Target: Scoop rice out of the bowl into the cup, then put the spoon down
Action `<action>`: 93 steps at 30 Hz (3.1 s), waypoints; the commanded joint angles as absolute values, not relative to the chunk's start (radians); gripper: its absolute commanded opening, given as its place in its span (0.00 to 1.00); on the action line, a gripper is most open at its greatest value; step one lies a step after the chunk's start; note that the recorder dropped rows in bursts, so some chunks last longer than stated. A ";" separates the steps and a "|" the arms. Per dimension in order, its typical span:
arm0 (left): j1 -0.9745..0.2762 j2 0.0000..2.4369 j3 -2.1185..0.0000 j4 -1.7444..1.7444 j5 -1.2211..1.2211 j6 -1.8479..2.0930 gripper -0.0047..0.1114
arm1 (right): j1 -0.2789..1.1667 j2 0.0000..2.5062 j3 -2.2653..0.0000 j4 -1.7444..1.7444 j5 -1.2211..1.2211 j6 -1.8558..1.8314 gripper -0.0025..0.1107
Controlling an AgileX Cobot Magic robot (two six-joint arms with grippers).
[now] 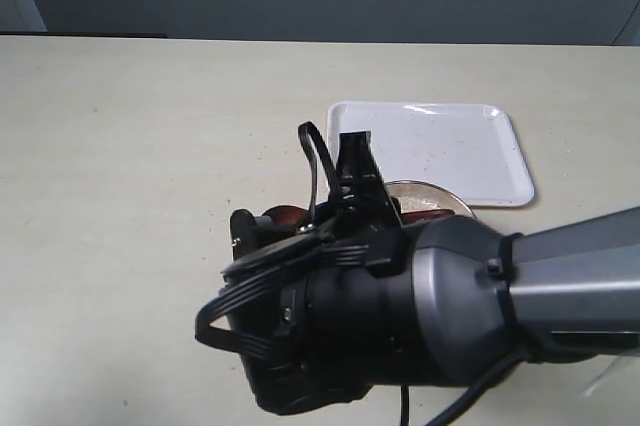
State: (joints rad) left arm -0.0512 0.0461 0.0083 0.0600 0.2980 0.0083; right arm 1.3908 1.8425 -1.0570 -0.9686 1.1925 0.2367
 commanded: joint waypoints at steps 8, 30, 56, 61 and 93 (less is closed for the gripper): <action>-0.063 0.047 0.000 0.066 0.287 0.008 0.04 | 1.409 1.842 -1.052 -0.993 1.193 0.247 0.02; -0.063 0.047 0.000 0.066 0.289 0.009 0.04 | 1.421 1.842 -0.993 -1.082 1.213 0.354 0.02; -0.063 0.047 0.000 0.066 0.287 0.009 0.04 | 1.437 1.819 -0.918 -1.213 1.221 0.429 0.02; -0.063 0.047 0.000 0.066 0.287 0.009 0.04 | 1.437 1.819 -0.890 -1.263 1.219 0.476 0.02; -0.063 0.047 0.000 0.066 0.289 0.009 0.04 | 1.469 1.813 -0.863 -1.318 1.221 0.547 0.02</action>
